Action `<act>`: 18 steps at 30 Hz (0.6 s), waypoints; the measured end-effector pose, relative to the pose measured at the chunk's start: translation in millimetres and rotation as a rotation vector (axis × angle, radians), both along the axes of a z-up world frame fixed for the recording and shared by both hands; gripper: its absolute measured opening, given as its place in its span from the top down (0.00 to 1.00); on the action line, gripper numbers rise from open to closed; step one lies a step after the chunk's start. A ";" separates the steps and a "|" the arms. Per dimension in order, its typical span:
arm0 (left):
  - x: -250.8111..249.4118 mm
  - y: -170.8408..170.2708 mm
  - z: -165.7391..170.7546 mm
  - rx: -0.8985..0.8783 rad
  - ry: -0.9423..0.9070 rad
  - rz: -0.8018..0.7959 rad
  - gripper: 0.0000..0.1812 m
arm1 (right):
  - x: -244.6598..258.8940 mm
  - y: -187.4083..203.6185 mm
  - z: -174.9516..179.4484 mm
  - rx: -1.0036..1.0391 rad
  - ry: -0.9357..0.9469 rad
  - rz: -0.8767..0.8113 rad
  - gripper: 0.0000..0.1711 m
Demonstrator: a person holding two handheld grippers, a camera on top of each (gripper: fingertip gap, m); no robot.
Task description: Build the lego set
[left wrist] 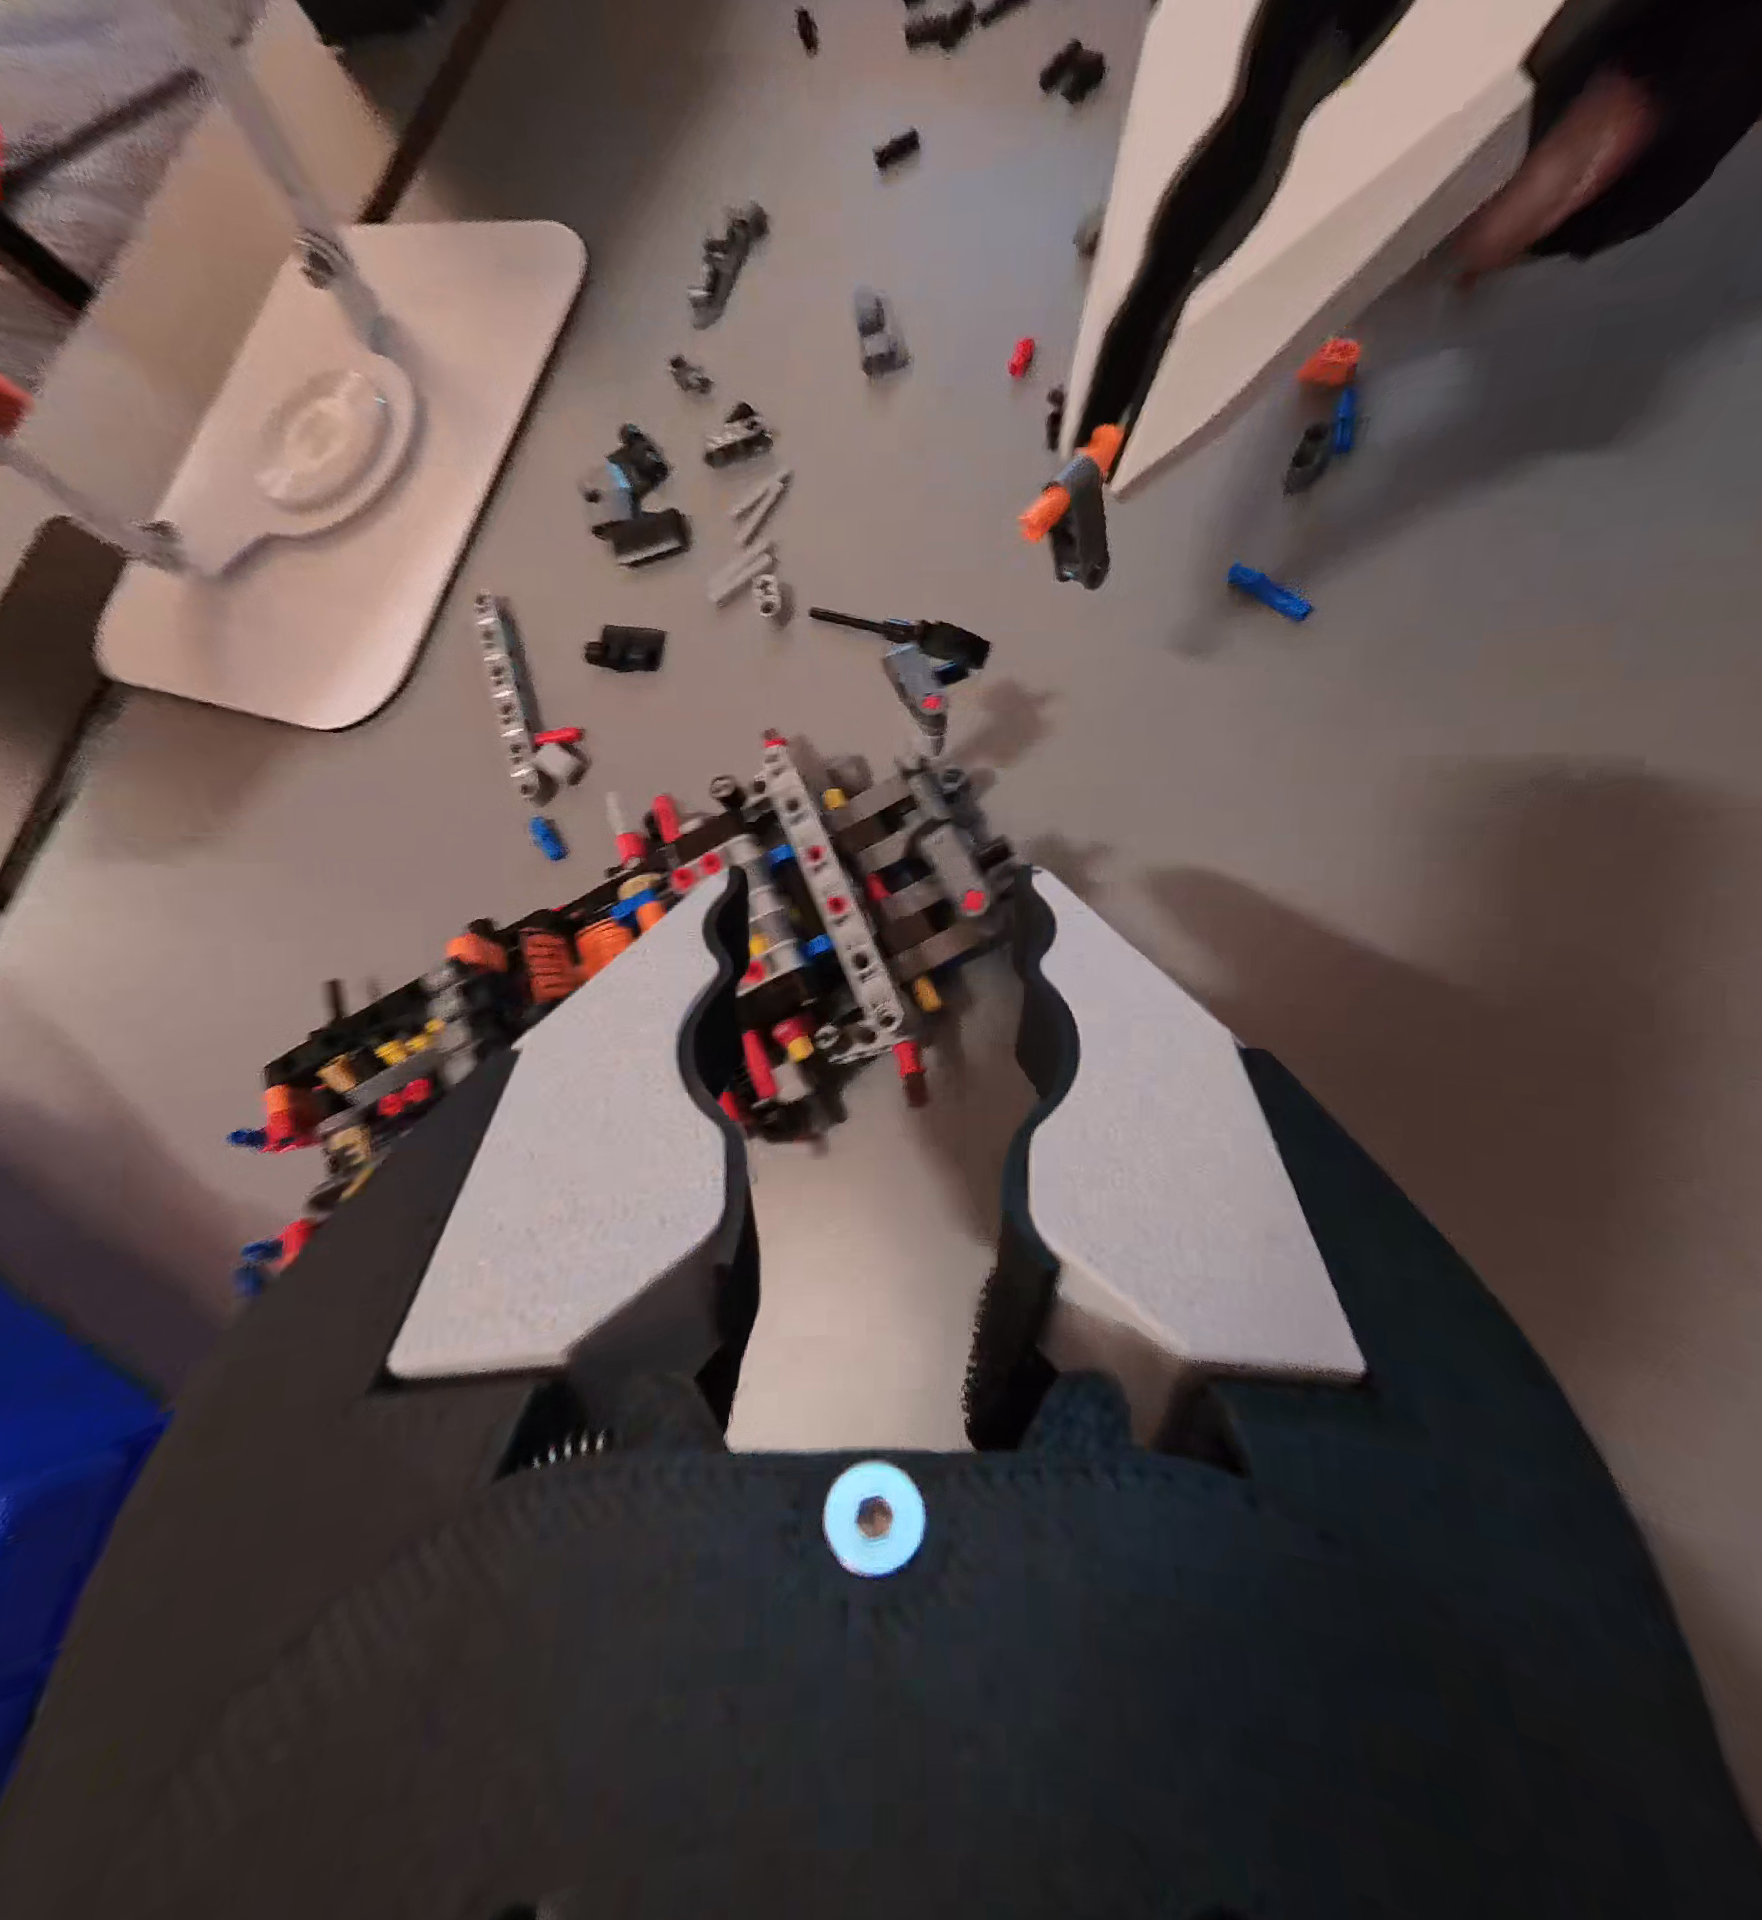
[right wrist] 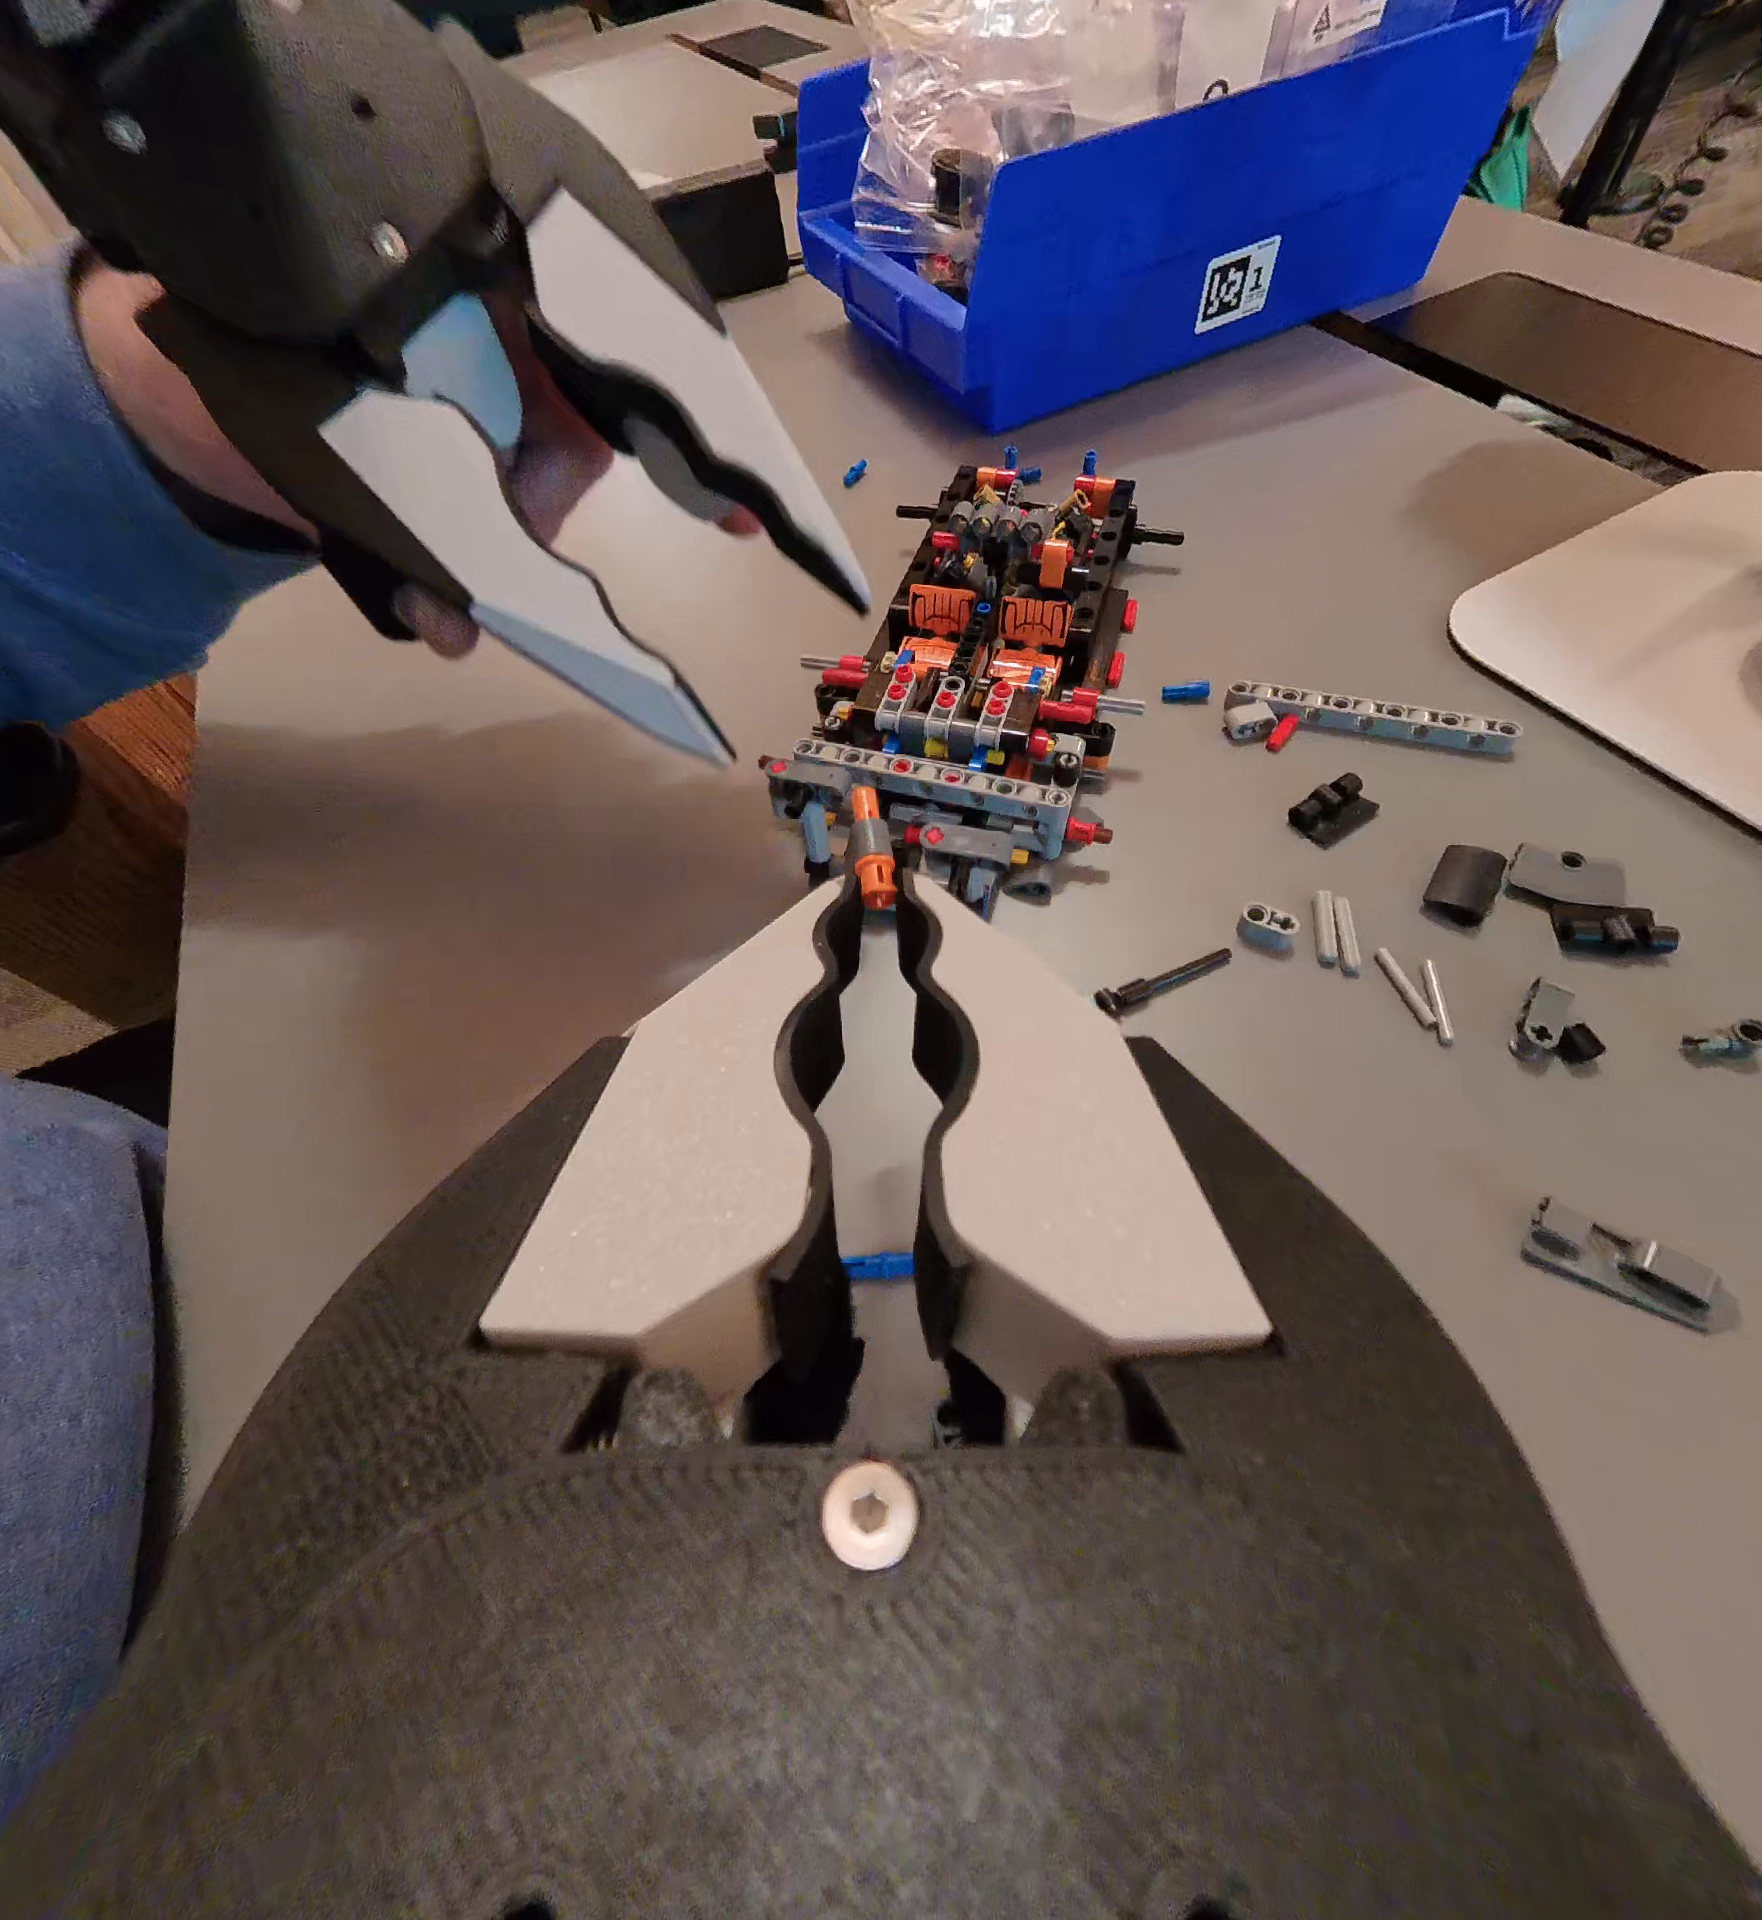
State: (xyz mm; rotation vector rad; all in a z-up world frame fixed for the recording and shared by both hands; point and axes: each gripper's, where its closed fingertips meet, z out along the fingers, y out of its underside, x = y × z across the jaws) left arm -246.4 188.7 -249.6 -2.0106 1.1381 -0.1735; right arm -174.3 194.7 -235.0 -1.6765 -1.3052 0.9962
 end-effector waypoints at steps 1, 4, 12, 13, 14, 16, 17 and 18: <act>7.0 -1.7 -5.5 -0.020 -0.002 -0.014 0.76 | 2.1 -0.2 0.6 0.002 0.002 -0.002 0.98; 17.9 0.9 -14.8 -0.017 0.030 -0.001 0.80 | 6.5 0.0 3.8 0.005 0.012 -0.008 0.98; 19.3 0.9 -32.1 -0.047 0.055 0.064 0.90 | 7.5 -2.6 3.1 0.004 0.025 0.009 0.98; 18.7 0.4 -32.0 -0.043 0.056 0.065 0.90 | 7.6 -2.4 2.7 0.001 0.026 0.010 0.98; 17.9 -0.6 -32.1 -0.042 0.056 0.066 0.90 | 7.9 -2.2 2.6 -0.001 0.028 0.010 0.98; 15.2 -4.0 -31.9 -0.050 0.049 0.070 0.90 | 8.4 -2.7 3.2 -0.001 0.032 0.011 0.98; 13.4 -6.1 -31.1 -0.048 0.046 0.069 0.90 | 8.6 -3.3 3.3 0.001 0.032 0.013 0.98; 11.6 -9.2 -31.1 -0.049 0.046 0.064 0.90 | 8.6 -3.9 3.2 0.003 0.032 0.014 0.97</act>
